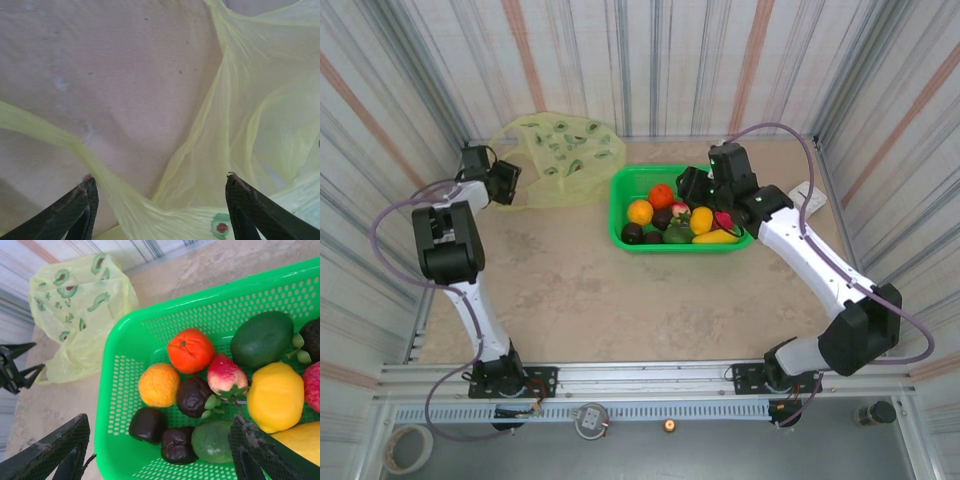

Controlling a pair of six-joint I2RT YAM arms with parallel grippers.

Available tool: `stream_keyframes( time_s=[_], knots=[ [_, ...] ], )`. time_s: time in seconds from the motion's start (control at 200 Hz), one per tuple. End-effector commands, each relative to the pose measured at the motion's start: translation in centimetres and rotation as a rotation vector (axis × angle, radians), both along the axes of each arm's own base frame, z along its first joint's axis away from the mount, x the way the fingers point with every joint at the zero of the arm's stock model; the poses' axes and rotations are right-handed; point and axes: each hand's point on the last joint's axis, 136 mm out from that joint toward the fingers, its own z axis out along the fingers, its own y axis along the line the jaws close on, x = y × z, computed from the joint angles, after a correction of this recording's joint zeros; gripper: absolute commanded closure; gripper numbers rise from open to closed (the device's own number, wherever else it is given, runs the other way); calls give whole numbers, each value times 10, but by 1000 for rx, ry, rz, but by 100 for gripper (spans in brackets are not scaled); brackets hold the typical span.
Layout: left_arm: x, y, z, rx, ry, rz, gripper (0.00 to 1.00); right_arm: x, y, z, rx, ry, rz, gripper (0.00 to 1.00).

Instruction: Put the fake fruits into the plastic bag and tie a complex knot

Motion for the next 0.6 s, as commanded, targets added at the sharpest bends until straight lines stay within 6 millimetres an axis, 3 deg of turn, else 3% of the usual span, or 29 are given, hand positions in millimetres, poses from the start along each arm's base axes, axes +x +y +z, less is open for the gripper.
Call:
stream_keyframes(
  time_s=[0.0,0.185,0.311,0.441,0.591],
  knots=[
    [11,-6,-2,-87,-30,5,32,-9,-12,-5,4,33,-36,23],
    [10,-11,-23,-141,9,13,35,-8,-21,3,42,27,-70,23],
    [1,-16,-22,-161,22,4,37,-7,-24,4,36,24,-78,23],
    [-14,-6,-32,-92,57,46,35,-6,-23,-1,42,29,-69,23],
    [1,-4,-41,-88,59,29,39,-4,-18,-10,41,51,-53,24]
  ],
)
